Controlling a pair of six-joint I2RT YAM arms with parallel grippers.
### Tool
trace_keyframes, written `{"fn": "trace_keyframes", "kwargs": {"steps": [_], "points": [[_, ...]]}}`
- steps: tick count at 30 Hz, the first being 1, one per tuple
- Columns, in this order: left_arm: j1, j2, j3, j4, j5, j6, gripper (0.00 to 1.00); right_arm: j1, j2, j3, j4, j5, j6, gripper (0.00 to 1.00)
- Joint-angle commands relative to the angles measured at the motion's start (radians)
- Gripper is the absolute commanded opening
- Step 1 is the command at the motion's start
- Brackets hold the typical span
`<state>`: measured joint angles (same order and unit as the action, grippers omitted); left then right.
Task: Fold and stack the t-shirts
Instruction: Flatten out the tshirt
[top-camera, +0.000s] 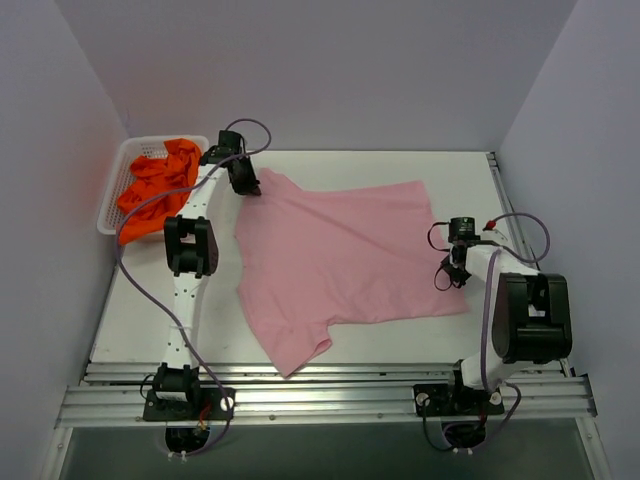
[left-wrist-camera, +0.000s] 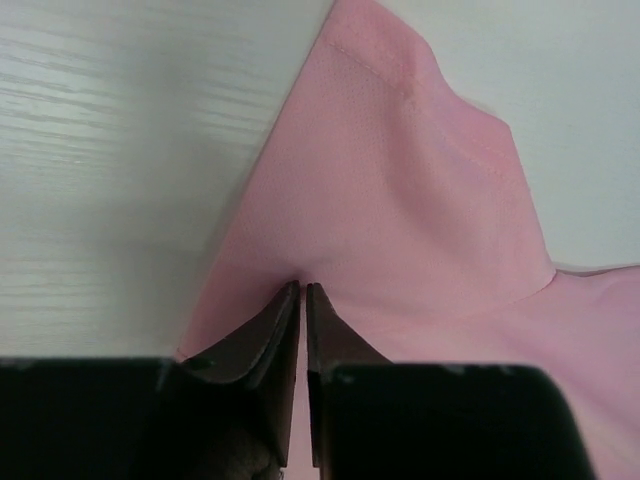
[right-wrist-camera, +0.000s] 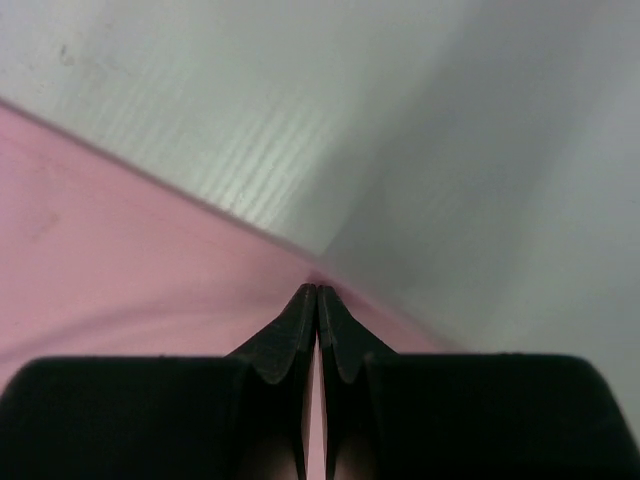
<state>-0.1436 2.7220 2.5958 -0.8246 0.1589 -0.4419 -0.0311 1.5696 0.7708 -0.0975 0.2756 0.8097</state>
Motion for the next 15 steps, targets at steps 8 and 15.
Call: {"fn": "trace_keyframes", "kwargs": {"steps": [8, 15], "points": [[0.013, -0.377, -0.324, 0.347, 0.082, 0.0, 0.89, 0.121, -0.154, 0.155, -0.218, 0.19, 0.075, 0.48], [0.013, -0.675, -0.488, 0.4, 0.082, -0.012, 0.94, 0.287, -0.224, 0.329, -0.168, 0.303, 0.004, 0.57]]}}
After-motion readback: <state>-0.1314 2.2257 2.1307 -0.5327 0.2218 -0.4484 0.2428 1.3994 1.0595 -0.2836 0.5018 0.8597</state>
